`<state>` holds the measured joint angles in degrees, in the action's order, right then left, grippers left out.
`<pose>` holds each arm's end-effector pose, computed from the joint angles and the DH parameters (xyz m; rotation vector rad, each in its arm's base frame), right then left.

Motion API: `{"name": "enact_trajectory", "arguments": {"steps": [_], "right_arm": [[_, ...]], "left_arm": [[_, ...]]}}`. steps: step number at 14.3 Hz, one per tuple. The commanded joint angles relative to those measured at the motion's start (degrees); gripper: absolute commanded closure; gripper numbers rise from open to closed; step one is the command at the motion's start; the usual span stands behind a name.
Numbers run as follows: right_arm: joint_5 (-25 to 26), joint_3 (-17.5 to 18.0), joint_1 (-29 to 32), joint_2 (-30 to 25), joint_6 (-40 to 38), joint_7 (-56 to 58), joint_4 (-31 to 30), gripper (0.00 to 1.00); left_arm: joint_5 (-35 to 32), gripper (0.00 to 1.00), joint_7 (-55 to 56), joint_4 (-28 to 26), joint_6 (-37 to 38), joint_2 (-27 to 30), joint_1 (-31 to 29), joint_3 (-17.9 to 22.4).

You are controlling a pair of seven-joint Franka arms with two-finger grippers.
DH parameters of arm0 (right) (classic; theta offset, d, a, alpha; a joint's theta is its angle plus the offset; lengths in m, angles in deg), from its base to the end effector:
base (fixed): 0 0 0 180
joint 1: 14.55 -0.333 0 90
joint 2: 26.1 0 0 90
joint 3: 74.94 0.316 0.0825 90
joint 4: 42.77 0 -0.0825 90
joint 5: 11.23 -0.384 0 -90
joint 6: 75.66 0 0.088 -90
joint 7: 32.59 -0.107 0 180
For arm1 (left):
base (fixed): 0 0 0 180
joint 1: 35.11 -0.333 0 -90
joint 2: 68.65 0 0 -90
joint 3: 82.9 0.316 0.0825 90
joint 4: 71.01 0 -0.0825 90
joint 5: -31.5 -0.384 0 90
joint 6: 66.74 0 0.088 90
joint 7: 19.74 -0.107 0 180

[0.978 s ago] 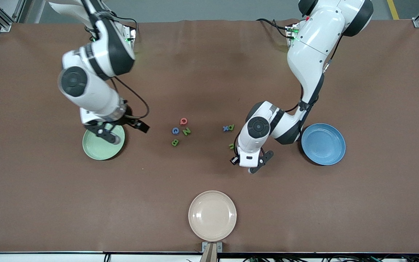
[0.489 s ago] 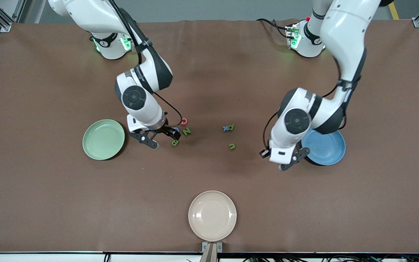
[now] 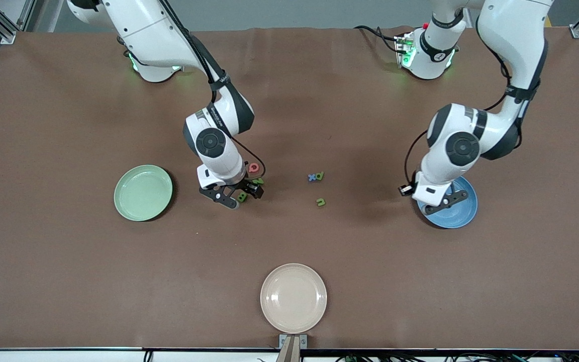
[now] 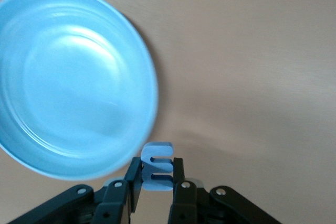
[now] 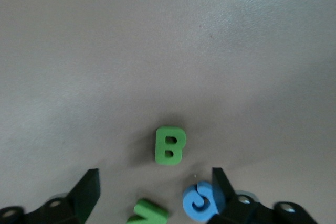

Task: Sort upper and lower case letters into plates
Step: 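Place the blue E on the blue plate while the right gripper grasps B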

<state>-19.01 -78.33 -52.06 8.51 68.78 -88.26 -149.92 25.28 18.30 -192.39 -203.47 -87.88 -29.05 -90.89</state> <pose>0.5318 0.3612 0.1935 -2.9871 0.7206 -0.0011 0.5536 -0.1370 0.2489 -3.0446 -0.5281 0.0697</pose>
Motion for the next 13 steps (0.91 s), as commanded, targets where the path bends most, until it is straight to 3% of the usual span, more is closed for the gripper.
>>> {"name": "enact_trajectory", "arguments": {"steps": [1,4,9,13], "right_arm": [[0.14,-0.57,-0.9,1.42,0.49,0.13,1.42,0.26],[0.05,-0.57,-0.91,1.68,0.49,0.04,1.42,0.43],[0.05,-0.66,-0.82,1.86,0.32,-0.05,1.16,0.44],[0.05,-0.75,-0.03,1.95,0.05,-0.22,0.98,0.44]], "left_arm": [[-3.01,0.89,-4.54,-3.24,-1.96,2.01,-3.93,-0.53],[-3.88,0.89,-7.09,-4.56,-3.36,1.3,-7.89,-0.53],[-9.24,0.88,-10.61,-7.55,-9.33,-0.63,-14.05,-0.53],[-10.48,0.87,-11.14,-7.99,-10.84,-2.04,-14.67,-0.53]]}}
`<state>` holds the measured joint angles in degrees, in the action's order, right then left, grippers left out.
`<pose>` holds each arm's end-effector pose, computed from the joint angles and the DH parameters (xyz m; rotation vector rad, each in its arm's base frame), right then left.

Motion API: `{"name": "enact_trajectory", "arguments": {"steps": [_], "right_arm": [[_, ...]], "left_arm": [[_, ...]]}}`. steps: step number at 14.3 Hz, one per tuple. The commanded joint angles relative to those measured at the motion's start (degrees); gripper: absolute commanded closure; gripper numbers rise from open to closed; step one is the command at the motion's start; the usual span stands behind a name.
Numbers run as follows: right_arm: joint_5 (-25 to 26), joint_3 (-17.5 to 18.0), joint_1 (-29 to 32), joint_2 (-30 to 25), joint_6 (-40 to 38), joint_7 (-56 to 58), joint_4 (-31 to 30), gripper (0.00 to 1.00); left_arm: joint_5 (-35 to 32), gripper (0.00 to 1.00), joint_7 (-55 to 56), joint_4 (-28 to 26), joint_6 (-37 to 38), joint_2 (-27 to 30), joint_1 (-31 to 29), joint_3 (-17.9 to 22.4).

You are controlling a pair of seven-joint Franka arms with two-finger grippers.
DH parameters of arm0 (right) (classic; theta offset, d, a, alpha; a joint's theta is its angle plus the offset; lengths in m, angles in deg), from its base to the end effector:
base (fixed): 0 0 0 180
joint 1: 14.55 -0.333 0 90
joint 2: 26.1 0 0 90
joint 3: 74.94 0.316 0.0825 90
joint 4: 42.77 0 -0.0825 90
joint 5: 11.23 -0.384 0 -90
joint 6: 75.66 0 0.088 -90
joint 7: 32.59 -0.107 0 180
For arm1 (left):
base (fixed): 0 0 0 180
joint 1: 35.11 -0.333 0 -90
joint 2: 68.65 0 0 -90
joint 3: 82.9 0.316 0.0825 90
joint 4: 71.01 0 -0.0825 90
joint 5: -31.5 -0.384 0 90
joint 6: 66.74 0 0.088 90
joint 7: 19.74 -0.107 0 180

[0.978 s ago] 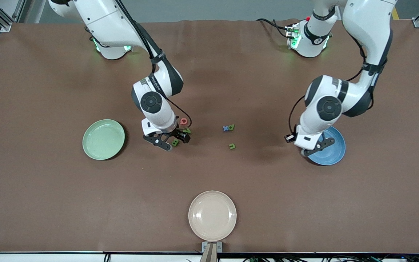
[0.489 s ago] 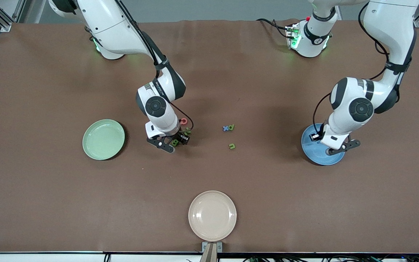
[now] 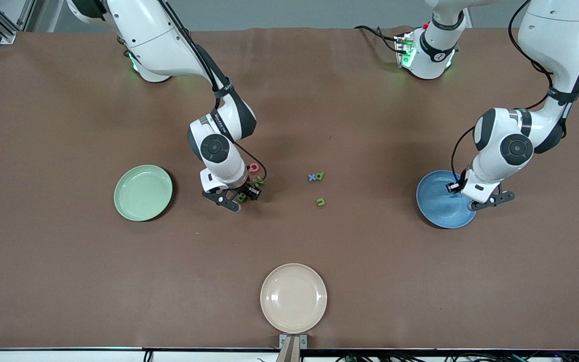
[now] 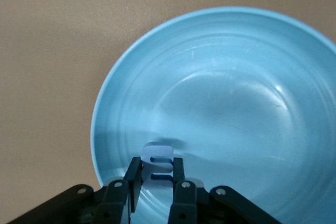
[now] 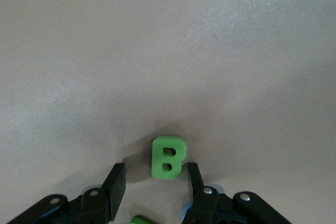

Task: Sort upper and lower case letters into plates
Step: 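Place the green B on the green plate while the left gripper reaches u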

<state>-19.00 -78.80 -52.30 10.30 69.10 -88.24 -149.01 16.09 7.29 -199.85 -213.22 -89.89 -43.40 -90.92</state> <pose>0.5345 0.3602 0.1804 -2.9980 0.7260 0.0005 0.5356 -0.0032 0.1955 -3.0154 -0.3877 0.0474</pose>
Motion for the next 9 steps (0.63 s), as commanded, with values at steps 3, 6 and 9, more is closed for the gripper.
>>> {"name": "enact_trajectory", "arguments": {"steps": [3,6,9], "right_arm": [[0.13,-0.54,0.39,0.16,-0.19,-0.25,0.07,0.46],[0.13,-0.54,0.83,0.25,-0.1,-0.33,0.07,0.58],[0.13,-0.54,0.83,0.25,-0.19,-0.42,-0.02,0.92]], "left_arm": [[-1.29,0.34,-0.84,-0.18,-1.0,0.23,-0.85,-0.59],[-1.2,0.03,-1.64,0.61,0.13,1.2,-0.33,-1.72],[-1.2,0.0,3.78,4.38,5.47,1.55,-0.24,-8.3]]}}
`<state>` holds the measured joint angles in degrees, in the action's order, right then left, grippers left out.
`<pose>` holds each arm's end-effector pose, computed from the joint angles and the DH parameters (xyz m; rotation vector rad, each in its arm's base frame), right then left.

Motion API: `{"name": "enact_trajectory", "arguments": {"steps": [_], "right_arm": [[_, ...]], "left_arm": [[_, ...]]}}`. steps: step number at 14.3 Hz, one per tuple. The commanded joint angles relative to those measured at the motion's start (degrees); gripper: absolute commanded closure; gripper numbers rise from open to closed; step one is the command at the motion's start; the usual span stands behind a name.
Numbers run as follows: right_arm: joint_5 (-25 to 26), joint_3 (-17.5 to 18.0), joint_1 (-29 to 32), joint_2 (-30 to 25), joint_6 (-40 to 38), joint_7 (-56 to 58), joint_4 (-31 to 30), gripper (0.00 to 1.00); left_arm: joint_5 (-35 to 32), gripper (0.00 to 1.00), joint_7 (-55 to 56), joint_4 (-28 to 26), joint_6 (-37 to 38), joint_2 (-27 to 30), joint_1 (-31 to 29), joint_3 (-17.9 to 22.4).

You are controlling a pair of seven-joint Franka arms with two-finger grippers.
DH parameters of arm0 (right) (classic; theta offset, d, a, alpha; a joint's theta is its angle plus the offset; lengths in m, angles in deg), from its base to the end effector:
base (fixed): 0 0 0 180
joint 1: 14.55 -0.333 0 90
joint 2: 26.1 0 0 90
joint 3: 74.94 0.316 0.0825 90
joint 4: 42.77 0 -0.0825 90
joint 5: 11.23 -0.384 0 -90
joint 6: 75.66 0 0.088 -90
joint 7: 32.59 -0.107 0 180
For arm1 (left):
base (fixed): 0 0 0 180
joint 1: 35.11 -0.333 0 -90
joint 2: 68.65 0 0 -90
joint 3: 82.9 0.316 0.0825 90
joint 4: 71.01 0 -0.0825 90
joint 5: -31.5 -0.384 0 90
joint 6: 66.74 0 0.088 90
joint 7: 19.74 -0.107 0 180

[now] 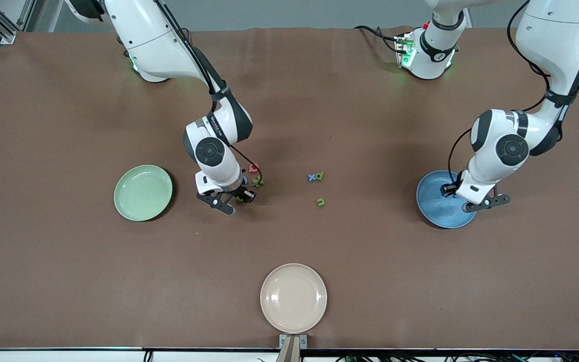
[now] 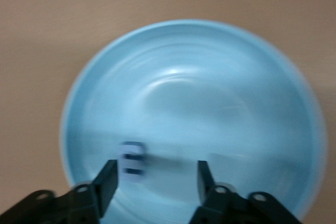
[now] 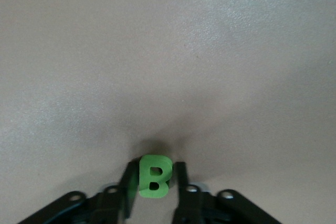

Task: Sort upper and lower case letters into plates
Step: 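Place the green B on the green plate while the left gripper reaches u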

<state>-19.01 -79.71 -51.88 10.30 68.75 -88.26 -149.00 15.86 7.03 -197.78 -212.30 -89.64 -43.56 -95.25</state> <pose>0.5420 0.3480 0.1803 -2.9999 0.7587 -0.0047 0.5478 -0.0423 0.2120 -3.0511 -0.2825 0.0027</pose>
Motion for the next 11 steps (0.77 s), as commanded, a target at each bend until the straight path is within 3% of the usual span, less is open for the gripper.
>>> {"name": "enact_trajectory", "arguments": {"steps": [1,4,11], "right_arm": [[0.13,0.29,0.67,0.25,-0.01,-0.23,-0.03,0.97],[0.31,0.11,3.92,-2.11,-3.5,5.81,-1.17,1.0],[0.31,-0.06,17.71,-13.53,-5.37,28.92,-12.23,1.0]], "left_arm": [[-0.97,0.0,7.65,3.97,6.93,1.13,-0.08,-6.18],[-1.06,0.0,13.21,8.02,9.06,-0.18,2.98,-10.68],[-0.8,0.0,25.15,21.9,9.06,-12.65,16.26,-10.59]]}}
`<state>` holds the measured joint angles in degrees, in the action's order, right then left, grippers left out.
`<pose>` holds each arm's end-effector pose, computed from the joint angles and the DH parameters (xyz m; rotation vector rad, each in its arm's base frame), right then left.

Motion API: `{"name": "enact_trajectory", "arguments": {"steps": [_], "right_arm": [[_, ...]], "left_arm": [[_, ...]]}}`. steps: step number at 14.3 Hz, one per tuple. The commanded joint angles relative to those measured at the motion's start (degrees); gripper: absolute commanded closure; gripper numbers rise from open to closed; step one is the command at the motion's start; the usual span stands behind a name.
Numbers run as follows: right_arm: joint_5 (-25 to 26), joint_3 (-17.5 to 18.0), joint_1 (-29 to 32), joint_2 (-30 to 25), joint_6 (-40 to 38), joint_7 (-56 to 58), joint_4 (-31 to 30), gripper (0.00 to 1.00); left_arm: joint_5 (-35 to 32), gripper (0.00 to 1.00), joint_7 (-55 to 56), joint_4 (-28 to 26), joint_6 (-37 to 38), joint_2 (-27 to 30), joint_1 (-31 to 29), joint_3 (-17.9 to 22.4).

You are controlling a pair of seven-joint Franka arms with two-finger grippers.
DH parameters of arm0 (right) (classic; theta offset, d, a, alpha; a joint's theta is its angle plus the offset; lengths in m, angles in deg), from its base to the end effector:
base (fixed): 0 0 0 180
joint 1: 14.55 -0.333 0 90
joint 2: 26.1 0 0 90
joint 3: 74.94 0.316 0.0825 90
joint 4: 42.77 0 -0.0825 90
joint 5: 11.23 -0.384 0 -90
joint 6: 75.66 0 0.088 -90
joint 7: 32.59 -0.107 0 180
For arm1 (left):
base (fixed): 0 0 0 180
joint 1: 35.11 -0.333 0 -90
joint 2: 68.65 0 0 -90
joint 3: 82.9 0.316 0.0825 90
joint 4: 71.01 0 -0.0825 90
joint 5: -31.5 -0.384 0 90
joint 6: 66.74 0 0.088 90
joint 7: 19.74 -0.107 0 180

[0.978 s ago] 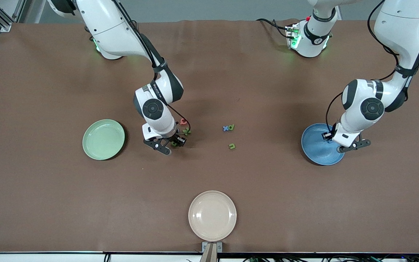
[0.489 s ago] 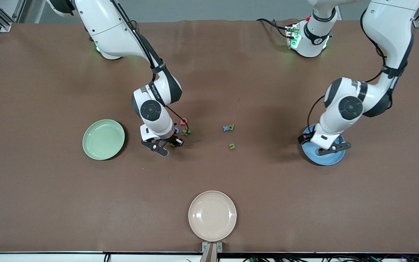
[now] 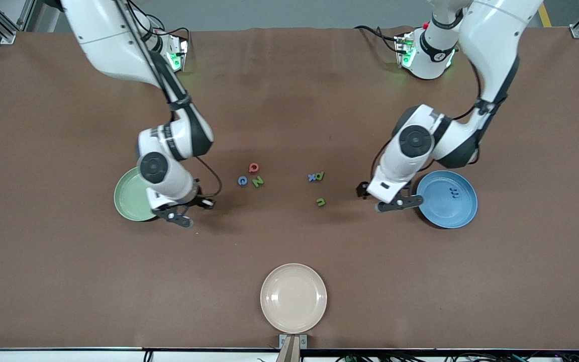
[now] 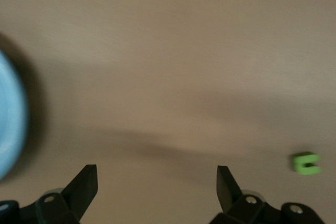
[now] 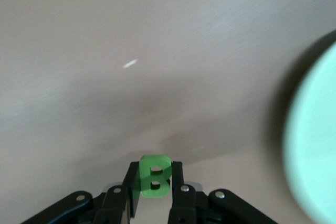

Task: Sort upper and lower case letters into plates
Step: 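Place the green B on the green plate while the left gripper reaches u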

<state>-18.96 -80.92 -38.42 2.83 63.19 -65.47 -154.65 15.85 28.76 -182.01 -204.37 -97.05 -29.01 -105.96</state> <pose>0.5857 0.1918 0.2158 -3.0722 0.5470 0.0660 0.5510 -0.2924 0.2467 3.1134 0.2836 0.0249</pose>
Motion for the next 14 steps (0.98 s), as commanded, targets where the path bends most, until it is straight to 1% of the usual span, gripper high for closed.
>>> {"name": "enact_trajectory", "arguments": {"steps": [1,3,4,6,9,12,14], "right_arm": [[0.26,1.14,6.27,-7.12,-0.15,8.69,-7.3,1.0],[0.26,1.23,10.4,-8.53,-2.78,13.62,-7.57,1.0],[0.26,1.23,11.11,-9.24,-3.23,15.47,-7.92,1.0],[0.26,1.14,11.99,-11.16,-2.1,17.84,-11.42,1.0],[0.26,1.05,13.58,-15.03,3.52,23.2,-19.67,1.0],[0.26,1.14,14.28,-14.69,7.03,23.66,-23.38,1.0],[0.26,1.14,14.02,-14.34,13.35,23.66,-26.54,1.0]], "left_arm": [[-0.79,0.0,5.36,8.15,1.13,-7.09,2.95,0.12],[-0.79,0.0,9.23,11.33,1.13,-10.52,6.11,0.56],[-0.79,0.0,10.2,12.73,1.13,-11.67,7.34,0.82],[-0.71,0.0,11.09,15.19,1.13,-13.34,9.71,1.79],[-0.53,0.0,12.85,18.27,1.22,-15.54,14.72,5.47],[-0.44,0.0,12.94,19.42,1.22,-17.21,16.49,6.63],[-0.44,0.0,12.94,19.42,1.22,-17.65,17.28,6.72]]}}
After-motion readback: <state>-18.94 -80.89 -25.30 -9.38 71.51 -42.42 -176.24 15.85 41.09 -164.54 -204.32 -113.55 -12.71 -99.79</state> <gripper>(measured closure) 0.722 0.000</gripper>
